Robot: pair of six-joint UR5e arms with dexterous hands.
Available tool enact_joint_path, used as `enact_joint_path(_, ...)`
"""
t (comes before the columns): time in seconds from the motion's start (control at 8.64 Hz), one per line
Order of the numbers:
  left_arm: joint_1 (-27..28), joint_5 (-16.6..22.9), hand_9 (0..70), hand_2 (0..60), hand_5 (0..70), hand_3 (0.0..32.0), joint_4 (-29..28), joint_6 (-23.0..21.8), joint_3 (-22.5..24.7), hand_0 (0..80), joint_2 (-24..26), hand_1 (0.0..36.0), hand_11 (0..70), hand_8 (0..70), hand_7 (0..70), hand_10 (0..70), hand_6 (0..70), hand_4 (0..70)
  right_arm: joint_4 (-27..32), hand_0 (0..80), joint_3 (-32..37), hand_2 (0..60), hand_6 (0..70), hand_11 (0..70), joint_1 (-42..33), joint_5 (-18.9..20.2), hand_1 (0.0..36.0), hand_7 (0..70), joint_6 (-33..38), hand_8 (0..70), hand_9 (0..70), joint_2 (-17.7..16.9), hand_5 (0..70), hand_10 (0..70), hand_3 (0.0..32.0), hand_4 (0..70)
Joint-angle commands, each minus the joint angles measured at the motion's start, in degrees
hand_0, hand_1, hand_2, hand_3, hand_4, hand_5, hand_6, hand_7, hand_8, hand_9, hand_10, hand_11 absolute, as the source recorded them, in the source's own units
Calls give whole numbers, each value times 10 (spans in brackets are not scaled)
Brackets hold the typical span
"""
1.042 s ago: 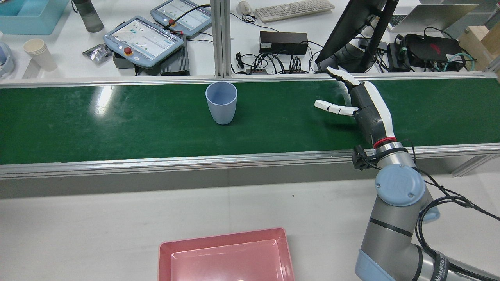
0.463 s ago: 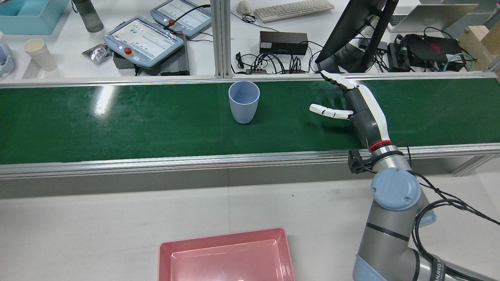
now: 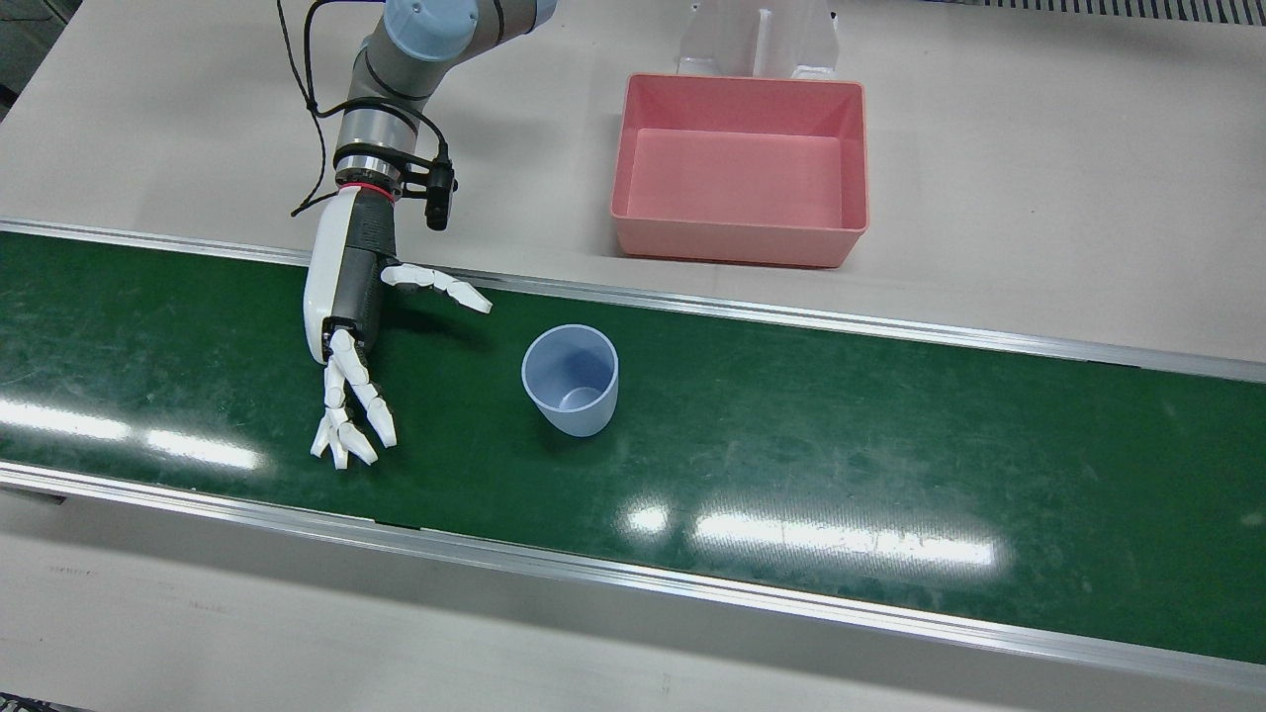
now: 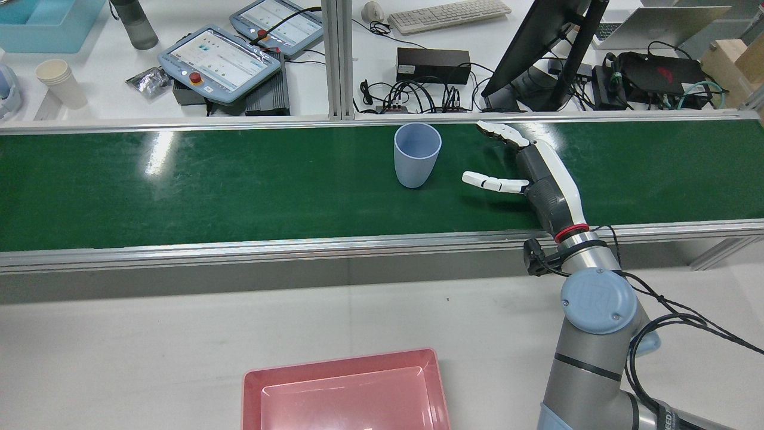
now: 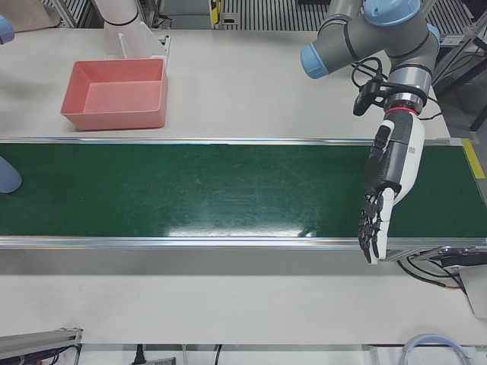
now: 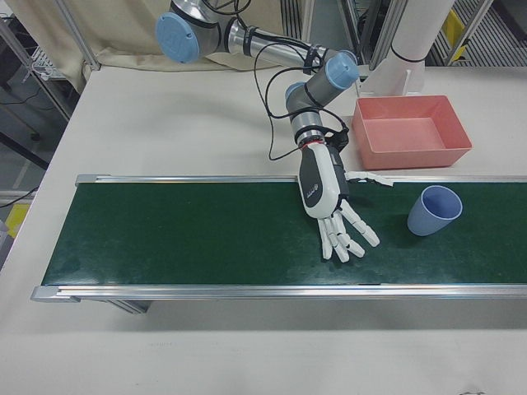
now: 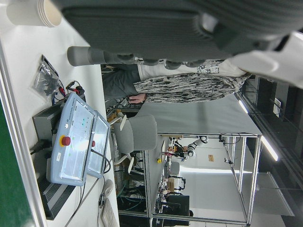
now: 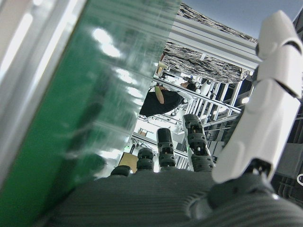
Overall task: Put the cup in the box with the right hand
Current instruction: 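Close the right hand's fingers around the light blue cup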
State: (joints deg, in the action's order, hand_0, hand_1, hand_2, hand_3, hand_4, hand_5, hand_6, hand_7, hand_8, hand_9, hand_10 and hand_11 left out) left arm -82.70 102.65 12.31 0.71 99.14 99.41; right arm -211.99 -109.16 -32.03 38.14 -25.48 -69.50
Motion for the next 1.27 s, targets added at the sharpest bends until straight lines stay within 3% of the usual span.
enact_joint_path(0.0, 0, 0, 0, 0, 0, 0, 0, 0, 0, 0, 1, 0, 0, 0, 0, 0, 0, 0, 0, 447, -1, 173, 67, 0, 0, 0, 137, 283, -1, 43, 111, 2, 31, 0, 0, 60)
enact_joint_path(0.69, 0, 0, 0, 0, 0, 0, 0, 0, -1, 0, 0, 0, 0, 0, 0, 0, 0, 0, -2, 461, 0, 179, 77, 0, -14, -2, 154, 318, 1, 64, 142, -5, 40, 0, 0, 37)
enact_joint_path(0.81, 0, 0, 0, 0, 0, 0, 0, 0, -1, 0, 0, 0, 0, 0, 0, 0, 0, 0, -4, 470, 0, 223, 90, 1, -24, -3, 182, 371, 0, 78, 176, -6, 48, 0, 0, 37)
enact_joint_path(0.93, 0, 0, 0, 0, 0, 0, 0, 0, -1, 0, 0, 0, 0, 0, 0, 0, 0, 0, -4, 474, -1, 436, 119, 38, -30, -5, 238, 500, 1, 111, 243, -12, 60, 14, 0, 68)
enact_joint_path(1.04, 0, 0, 0, 0, 0, 0, 0, 0, 0, 0, 0, 0, 0, 0, 0, 0, 0, 0, -5, 453, -1, 600, 190, 142, -35, -6, 289, 700, 0, 200, 409, -13, 71, 87, 0, 190)
enact_joint_path(1.16, 0, 0, 0, 0, 0, 0, 0, 1, 0, 0, 0, 0, 0, 0, 0, 0, 0, 0, -6, 379, 0, 600, 273, 261, -37, -5, 267, 700, -1, 314, 557, -14, 75, 174, 0, 260)
